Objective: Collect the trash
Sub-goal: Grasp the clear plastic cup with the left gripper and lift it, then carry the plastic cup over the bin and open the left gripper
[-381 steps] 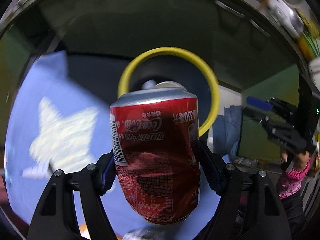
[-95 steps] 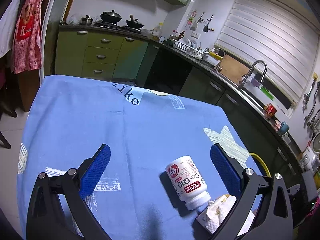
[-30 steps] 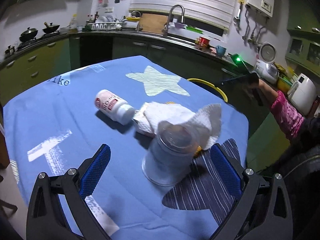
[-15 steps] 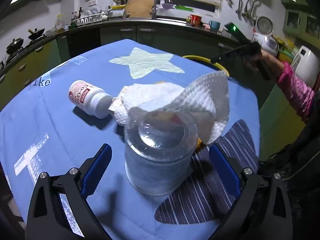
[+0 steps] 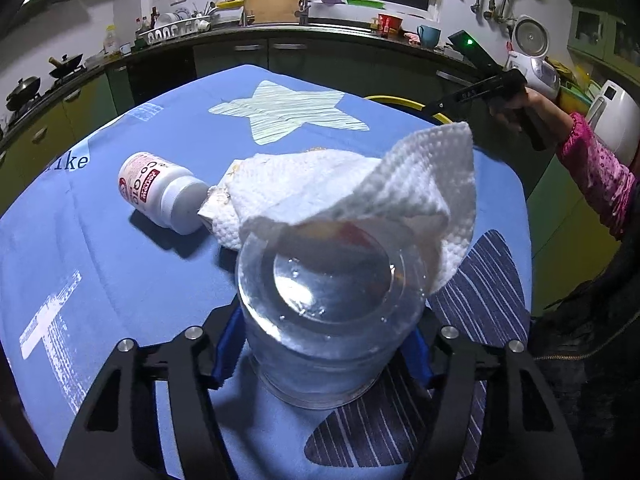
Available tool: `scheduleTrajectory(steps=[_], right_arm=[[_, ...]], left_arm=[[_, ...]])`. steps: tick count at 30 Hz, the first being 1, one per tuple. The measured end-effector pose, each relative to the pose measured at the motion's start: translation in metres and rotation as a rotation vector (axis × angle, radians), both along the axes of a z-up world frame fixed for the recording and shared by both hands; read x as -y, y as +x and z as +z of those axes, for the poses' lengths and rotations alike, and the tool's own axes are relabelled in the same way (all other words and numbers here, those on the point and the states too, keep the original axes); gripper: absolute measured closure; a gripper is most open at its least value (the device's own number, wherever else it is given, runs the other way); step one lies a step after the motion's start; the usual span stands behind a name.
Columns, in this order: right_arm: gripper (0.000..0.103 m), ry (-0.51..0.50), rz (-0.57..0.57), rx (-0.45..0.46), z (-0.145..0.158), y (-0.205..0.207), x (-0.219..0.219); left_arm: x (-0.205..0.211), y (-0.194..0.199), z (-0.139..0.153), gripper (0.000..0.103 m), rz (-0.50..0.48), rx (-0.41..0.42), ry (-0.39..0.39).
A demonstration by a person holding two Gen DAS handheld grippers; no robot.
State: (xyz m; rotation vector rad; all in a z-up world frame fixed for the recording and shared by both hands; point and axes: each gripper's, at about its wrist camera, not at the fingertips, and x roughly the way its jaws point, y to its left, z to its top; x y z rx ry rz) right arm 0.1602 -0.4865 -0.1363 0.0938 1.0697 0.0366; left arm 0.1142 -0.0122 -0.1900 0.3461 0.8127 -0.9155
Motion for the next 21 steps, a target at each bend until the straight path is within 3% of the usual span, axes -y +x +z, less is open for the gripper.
scheduleTrajectory(steps=[11, 16, 21], right_arm=[[0.052, 0.013, 0.013, 0.003, -0.003, 0.0, -0.004], [0.052, 0.021, 0.017, 0.013, -0.002, -0.002, -0.005], [0.052, 0.027, 0.011, 0.038, 0.006, -0.009, -0.003]], left_arm=[[-0.028, -0.015, 0.008, 0.04, 0.088, 0.043, 0.119], [-0.05, -0.016, 0.02, 0.04, 0.156, 0.062, 0.089], [-0.061, -0.011, 0.056, 0.04, 0.185, 0.115, 0.047]])
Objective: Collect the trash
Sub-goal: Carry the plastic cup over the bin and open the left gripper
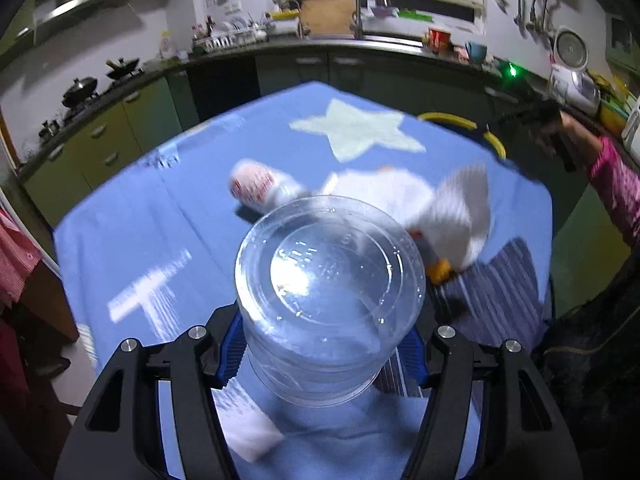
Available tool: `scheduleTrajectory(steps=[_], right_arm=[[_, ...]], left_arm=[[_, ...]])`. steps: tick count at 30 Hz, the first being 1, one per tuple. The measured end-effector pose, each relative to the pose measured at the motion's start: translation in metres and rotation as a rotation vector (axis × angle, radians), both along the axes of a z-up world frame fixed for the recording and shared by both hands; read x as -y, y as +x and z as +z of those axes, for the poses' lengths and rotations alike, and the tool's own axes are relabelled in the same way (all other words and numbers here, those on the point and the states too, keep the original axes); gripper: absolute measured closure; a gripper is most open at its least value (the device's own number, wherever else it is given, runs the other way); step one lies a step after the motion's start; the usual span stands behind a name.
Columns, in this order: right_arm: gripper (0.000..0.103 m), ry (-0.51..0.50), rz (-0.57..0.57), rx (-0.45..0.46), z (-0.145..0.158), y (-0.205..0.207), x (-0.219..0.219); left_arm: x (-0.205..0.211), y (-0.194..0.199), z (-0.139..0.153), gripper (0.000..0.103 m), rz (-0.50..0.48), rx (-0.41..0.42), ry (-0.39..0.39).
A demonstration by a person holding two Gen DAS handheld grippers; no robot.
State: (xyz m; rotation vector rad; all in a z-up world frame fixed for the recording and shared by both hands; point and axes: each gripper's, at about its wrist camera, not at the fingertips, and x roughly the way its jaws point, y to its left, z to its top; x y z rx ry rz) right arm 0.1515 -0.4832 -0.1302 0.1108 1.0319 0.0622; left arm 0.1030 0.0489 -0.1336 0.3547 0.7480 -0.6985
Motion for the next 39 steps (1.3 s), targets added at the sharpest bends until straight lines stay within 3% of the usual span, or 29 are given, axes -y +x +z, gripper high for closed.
scheduleTrajectory(steps=[6, 12, 18, 22, 30, 34, 37, 39], right_arm=[[0.052, 0.0, -0.019, 0.015, 0.003, -0.012, 0.007], [0.052, 0.007, -0.055, 0.013, -0.002, -0.024, 0.024], [0.052, 0.029, -0.134, 0.028, -0.002, -0.043, 0.056], [0.052, 0.039, -0.191, 0.042, 0.0, -0.062, 0.08], [0.052, 0.062, -0.286, 0.045, -0.008, -0.102, 0.125], [0.051, 0.078, -0.318, 0.036, -0.017, -0.114, 0.138], [0.047, 0.089, -0.335, 0.033, -0.022, -0.119, 0.144], [0.047, 0.096, -0.342, 0.033, -0.025, -0.12, 0.147]], left_arm=[[0.022, 0.029, 0.037, 0.04, -0.028, 0.002, -0.008], [0.084, 0.058, 0.065, 0.04, -0.157, -0.008, 0.014], [0.18, 0.088, 0.086, 0.04, -0.357, -0.057, 0.033], [0.266, 0.098, 0.09, 0.04, -0.511, -0.107, 0.043], [0.432, 0.108, 0.049, 0.04, -0.669, -0.25, 0.117], [0.501, 0.117, 0.007, 0.039, -0.664, -0.301, 0.207], [0.522, 0.125, -0.021, 0.036, -0.624, -0.308, 0.271], [0.533, 0.132, -0.035, 0.025, -0.588, -0.319, 0.299]])
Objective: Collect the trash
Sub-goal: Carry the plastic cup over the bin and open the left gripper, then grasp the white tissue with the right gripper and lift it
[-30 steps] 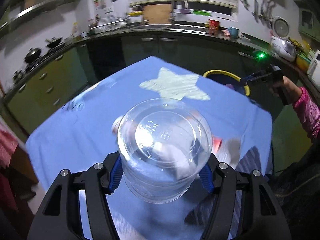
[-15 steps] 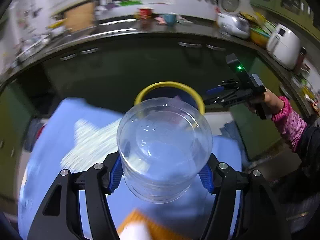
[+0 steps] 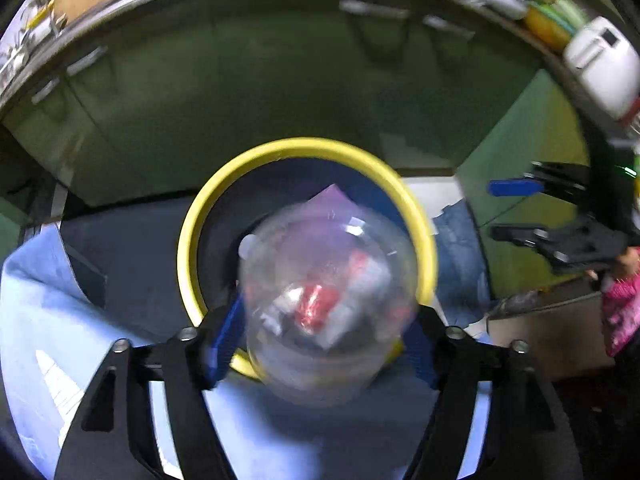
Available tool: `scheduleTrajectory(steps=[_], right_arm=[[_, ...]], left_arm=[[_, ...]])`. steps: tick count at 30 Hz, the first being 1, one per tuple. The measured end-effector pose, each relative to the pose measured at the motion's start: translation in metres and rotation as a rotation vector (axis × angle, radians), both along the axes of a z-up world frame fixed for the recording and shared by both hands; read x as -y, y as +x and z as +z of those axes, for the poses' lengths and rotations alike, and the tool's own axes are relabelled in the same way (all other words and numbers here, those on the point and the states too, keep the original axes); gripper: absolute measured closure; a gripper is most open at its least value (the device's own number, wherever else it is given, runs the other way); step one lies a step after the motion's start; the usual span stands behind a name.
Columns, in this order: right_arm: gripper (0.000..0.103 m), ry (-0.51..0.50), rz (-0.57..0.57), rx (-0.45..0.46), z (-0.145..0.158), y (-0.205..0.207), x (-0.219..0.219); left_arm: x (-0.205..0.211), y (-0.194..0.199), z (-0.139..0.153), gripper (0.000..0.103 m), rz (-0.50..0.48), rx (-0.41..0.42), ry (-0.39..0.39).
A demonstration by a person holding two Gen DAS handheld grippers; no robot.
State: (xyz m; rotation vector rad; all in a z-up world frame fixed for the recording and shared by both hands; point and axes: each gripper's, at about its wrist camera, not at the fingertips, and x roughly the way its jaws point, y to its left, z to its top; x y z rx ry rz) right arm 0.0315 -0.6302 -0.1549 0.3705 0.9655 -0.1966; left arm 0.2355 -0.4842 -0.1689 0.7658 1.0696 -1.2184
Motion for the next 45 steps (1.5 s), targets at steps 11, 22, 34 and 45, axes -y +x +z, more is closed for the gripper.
scheduleTrajectory(steps=[11, 22, 34, 45], right_arm=[[0.047, 0.005, 0.027, -0.005, -0.002, 0.005, -0.008], [0.047, -0.028, 0.209, 0.027, 0.023, 0.044, -0.089], [0.047, -0.076, 0.662, 0.139, 0.081, 0.085, -0.277], [0.047, -0.091, 1.045, 0.186, 0.107, 0.085, -0.418]], left_arm=[[-0.06, 0.015, 0.075, 0.013, 0.118, 0.036, -0.193], [-0.319, 0.044, 0.157, 0.01, 0.635, 0.128, -0.634], [-0.562, 0.02, 0.08, 0.007, 1.259, 0.429, -0.758], [-0.589, 0.031, 0.03, 0.007, 1.316, 0.401, -0.668]])
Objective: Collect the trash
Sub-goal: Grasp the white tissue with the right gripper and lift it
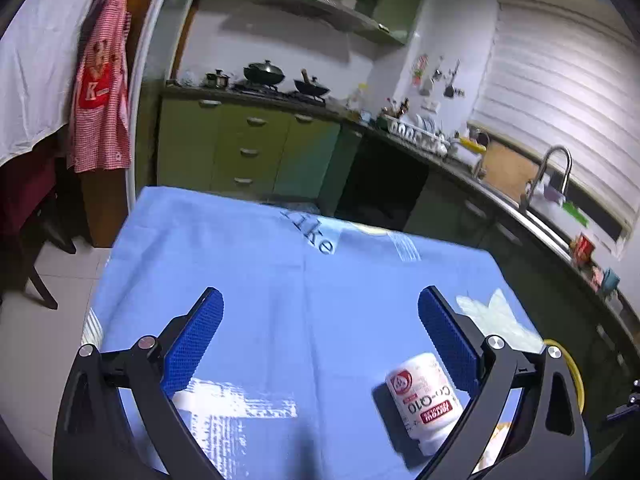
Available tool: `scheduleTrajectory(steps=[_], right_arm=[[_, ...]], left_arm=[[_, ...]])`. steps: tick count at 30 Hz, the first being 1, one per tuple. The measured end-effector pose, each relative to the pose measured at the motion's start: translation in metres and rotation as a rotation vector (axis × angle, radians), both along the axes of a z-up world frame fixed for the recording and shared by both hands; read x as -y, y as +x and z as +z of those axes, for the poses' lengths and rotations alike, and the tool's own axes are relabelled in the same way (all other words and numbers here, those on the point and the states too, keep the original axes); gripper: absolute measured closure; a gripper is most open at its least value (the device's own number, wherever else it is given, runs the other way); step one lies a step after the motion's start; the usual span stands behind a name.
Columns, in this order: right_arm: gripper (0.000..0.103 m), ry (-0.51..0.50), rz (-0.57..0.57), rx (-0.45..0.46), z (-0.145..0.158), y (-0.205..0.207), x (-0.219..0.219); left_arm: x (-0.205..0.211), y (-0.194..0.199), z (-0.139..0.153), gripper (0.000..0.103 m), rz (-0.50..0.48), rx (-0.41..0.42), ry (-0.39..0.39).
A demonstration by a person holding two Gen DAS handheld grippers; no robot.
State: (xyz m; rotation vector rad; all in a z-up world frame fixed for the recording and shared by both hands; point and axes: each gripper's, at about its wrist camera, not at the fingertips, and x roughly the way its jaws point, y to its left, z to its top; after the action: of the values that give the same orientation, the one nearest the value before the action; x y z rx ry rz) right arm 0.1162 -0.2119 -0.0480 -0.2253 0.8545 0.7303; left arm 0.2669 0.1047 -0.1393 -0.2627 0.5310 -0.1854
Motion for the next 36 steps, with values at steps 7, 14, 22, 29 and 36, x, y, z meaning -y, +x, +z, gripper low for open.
scheduleTrajectory(steps=[7, 14, 22, 29, 36], right_arm=[[0.047, -0.12, 0.105, -0.035, -0.027, 0.014, -0.06], [0.048, -0.193, 0.095, -0.065, -0.046, 0.024, -0.071], [0.091, -0.189, 0.092, -0.056, -0.046, 0.022, -0.073], [0.097, -0.164, 0.055, -0.039, -0.037, 0.025, -0.069], [0.098, -0.057, -0.013, -0.019, -0.003, 0.034, -0.045]], left_arm=[[0.031, 0.004, -0.009, 0.006, 0.017, -0.032, 0.089], [0.029, 0.006, -0.014, 0.006, 0.024, -0.06, 0.07], [0.033, 0.004, -0.015, 0.006, 0.014, -0.064, 0.075], [0.035, 0.004, -0.015, 0.006, 0.009, -0.07, 0.085], [0.037, 0.005, -0.016, 0.006, 0.009, -0.077, 0.089]])
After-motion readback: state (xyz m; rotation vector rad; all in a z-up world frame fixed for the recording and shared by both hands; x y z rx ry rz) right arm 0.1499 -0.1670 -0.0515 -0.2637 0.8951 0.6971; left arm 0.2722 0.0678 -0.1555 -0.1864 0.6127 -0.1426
